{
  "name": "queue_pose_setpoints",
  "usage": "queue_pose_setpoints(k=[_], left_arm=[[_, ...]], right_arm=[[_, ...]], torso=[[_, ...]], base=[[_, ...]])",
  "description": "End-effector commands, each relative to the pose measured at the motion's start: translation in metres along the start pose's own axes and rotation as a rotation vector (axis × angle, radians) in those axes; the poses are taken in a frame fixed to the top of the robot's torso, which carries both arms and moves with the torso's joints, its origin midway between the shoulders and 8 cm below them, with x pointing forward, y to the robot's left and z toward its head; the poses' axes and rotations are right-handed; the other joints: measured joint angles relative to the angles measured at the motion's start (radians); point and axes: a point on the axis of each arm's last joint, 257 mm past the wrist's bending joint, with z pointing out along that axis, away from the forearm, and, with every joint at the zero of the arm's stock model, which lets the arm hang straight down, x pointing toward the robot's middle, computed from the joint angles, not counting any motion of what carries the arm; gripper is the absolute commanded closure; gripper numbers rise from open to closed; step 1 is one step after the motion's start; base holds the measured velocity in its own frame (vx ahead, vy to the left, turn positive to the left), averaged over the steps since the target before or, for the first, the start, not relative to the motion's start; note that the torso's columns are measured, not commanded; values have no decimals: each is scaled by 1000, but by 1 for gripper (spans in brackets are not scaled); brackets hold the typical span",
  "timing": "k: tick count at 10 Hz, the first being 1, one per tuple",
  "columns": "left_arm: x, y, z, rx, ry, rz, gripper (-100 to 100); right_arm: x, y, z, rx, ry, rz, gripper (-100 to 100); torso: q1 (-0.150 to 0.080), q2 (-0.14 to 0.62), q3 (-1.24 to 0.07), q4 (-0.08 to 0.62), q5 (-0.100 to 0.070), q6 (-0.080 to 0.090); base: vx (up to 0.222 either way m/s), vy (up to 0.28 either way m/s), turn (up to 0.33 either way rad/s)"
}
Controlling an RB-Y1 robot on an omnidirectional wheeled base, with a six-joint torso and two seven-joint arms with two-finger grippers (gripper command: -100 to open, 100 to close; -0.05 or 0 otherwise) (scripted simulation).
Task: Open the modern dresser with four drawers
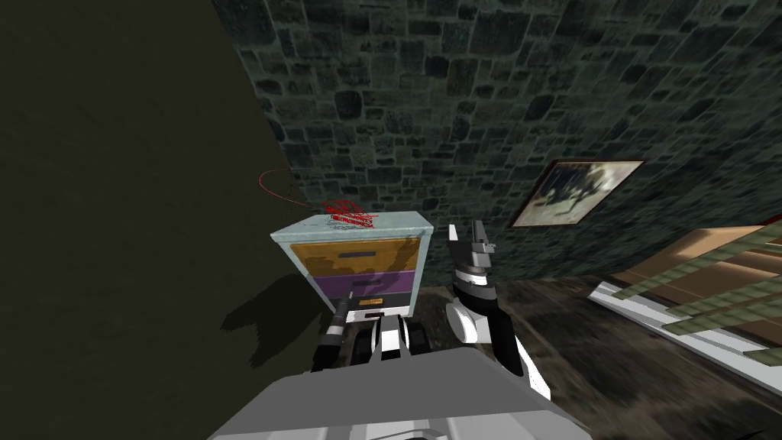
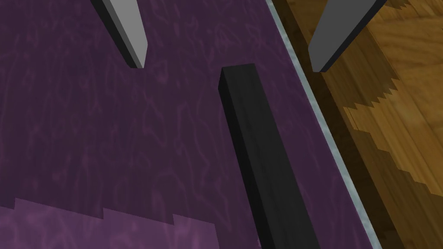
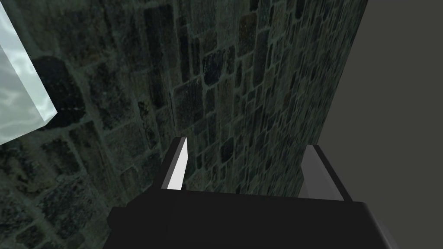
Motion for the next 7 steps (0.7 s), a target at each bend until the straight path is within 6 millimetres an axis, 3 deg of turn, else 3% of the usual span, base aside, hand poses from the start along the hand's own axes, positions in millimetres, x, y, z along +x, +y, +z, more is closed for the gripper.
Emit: queue_pose_setpoints(k=[1,7], left_arm=[[-1,3,13,3,2,-2,-100],[-7,14,53,2,12,-3,-100]], right_arm=[[0,0,0,0,0,0,0],[0,0,0,0,0,0,0]], torso=[[1,2,2,1,0,0],[-1,-6,-3,-1,0,0]], base=[[-21,-10,19],[-64,-10,11]])
